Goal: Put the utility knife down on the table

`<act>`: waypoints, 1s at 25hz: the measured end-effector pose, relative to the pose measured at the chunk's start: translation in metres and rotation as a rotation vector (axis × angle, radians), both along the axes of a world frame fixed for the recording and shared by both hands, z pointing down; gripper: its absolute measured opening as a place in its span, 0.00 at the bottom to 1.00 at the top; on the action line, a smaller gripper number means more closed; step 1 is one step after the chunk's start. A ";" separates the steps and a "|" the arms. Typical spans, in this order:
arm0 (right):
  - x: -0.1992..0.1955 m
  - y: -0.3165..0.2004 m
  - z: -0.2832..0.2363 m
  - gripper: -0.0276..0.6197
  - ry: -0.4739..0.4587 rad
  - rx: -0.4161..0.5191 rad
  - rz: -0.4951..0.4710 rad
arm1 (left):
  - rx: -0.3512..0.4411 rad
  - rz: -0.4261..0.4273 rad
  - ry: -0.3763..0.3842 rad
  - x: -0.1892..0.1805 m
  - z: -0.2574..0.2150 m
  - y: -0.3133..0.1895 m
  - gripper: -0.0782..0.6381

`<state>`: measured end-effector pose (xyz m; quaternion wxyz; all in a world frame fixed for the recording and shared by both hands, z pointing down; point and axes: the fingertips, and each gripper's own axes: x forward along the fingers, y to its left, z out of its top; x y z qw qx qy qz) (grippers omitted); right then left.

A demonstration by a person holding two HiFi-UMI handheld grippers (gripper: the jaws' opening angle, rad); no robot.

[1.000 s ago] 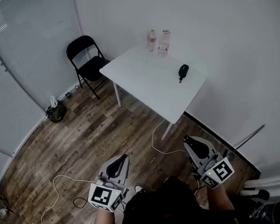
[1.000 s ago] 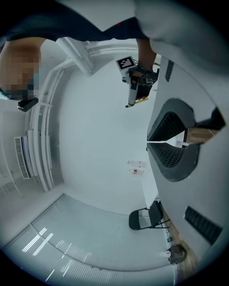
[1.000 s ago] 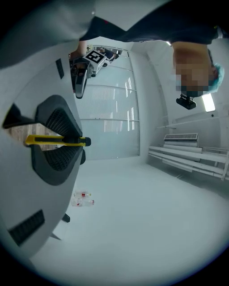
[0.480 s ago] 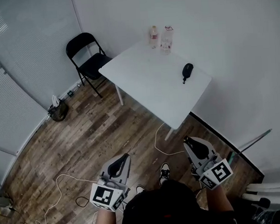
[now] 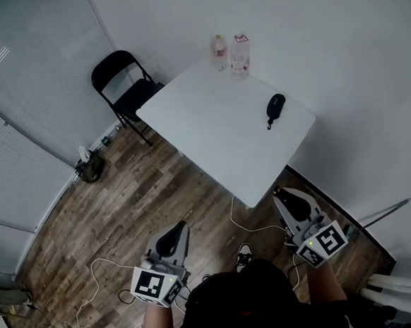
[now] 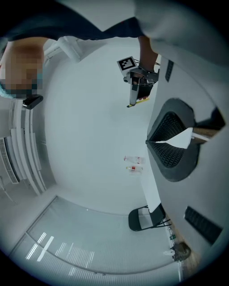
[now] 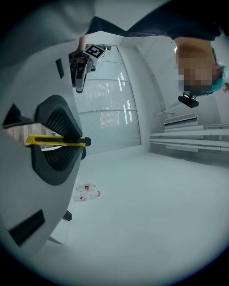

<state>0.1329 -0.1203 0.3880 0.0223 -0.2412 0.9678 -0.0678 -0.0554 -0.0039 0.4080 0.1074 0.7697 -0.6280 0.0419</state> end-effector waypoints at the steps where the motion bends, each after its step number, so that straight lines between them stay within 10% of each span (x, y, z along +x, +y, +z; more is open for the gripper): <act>1: 0.004 -0.010 0.003 0.16 -0.003 -0.011 -0.001 | -0.002 -0.005 -0.001 0.003 0.001 -0.008 0.15; 25: -0.021 -0.110 0.044 0.16 0.033 -0.174 0.182 | -0.059 0.210 0.047 -0.021 0.026 -0.163 0.15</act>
